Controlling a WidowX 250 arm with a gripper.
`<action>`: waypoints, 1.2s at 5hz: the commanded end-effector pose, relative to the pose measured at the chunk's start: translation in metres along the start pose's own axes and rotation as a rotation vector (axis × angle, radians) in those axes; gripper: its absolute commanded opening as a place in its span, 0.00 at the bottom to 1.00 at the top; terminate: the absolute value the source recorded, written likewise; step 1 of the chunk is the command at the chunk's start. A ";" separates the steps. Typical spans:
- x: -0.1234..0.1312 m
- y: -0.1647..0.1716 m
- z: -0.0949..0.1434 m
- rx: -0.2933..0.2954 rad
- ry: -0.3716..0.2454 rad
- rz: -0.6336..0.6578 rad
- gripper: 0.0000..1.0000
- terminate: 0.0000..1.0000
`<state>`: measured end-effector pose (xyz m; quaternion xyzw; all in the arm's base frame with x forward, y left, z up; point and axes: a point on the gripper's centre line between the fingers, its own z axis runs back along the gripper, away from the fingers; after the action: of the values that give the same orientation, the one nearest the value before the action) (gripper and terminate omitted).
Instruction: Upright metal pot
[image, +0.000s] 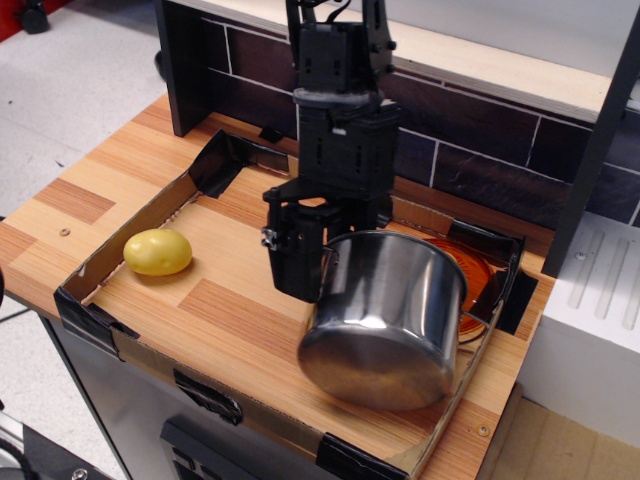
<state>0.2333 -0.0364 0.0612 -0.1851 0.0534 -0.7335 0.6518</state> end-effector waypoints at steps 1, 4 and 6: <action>-0.001 -0.004 0.014 0.079 0.065 -0.156 0.00 0.00; 0.001 -0.021 0.019 0.569 0.389 -0.325 0.00 0.00; -0.008 -0.023 0.011 0.685 0.483 -0.347 0.00 0.00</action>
<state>0.2151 -0.0247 0.0747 0.2086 -0.0730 -0.8299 0.5123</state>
